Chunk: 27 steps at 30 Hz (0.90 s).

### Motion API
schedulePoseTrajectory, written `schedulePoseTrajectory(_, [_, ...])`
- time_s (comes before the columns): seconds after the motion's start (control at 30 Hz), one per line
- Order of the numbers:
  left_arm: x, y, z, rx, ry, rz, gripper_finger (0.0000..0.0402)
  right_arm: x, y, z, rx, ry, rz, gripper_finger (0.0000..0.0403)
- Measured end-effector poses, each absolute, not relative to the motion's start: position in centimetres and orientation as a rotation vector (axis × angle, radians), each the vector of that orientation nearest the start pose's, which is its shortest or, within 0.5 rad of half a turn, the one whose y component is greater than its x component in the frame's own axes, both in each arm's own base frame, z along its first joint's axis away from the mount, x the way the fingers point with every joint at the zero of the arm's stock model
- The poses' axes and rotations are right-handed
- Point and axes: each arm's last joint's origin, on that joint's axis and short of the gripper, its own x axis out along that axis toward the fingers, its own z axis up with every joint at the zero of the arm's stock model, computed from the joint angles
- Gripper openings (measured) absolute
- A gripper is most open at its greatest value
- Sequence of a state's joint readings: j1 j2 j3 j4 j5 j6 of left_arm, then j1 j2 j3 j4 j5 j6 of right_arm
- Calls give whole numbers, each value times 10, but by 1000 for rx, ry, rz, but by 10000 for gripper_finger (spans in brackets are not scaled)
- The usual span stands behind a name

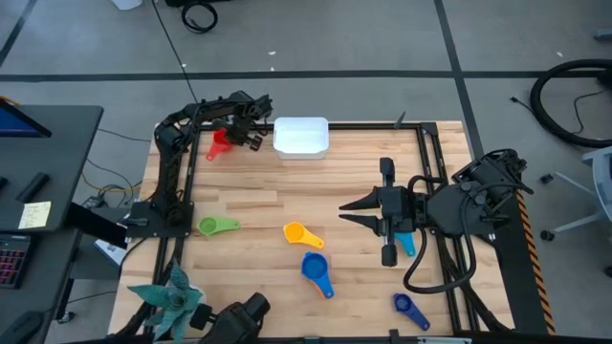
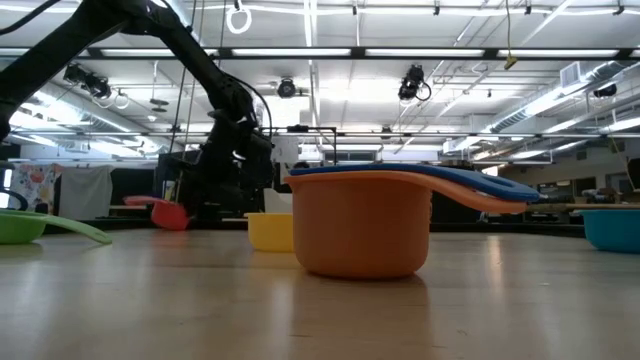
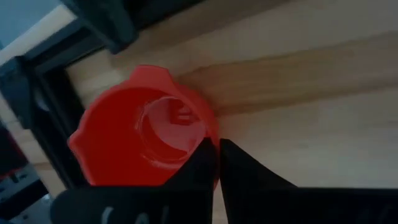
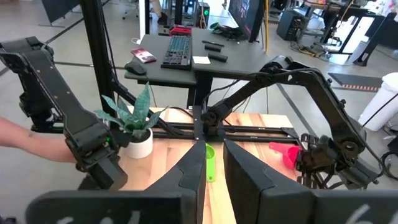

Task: Nest measuring cups in basket
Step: Stack the red measuring cup on top of the blue measuring cup

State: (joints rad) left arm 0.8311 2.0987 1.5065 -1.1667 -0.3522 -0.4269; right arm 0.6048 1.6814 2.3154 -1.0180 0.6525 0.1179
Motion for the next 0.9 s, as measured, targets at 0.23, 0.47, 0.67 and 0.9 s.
schedulePoseTrajectory(0.23, [266,275,183,-669,1607,1155,12,253,152,526,-157,303,-97,62])
schedulePoseTrajectory(0.47, [299,258,226,-548,1572,1063,12,257,143,524,-174,311,-177,62])
schedulePoseTrajectory(0.67, [329,228,254,-406,1550,935,12,262,130,521,-154,341,-235,62])
schedulePoseTrajectory(0.9, [353,186,274,-292,1552,824,12,227,113,530,-13,367,-259,62])
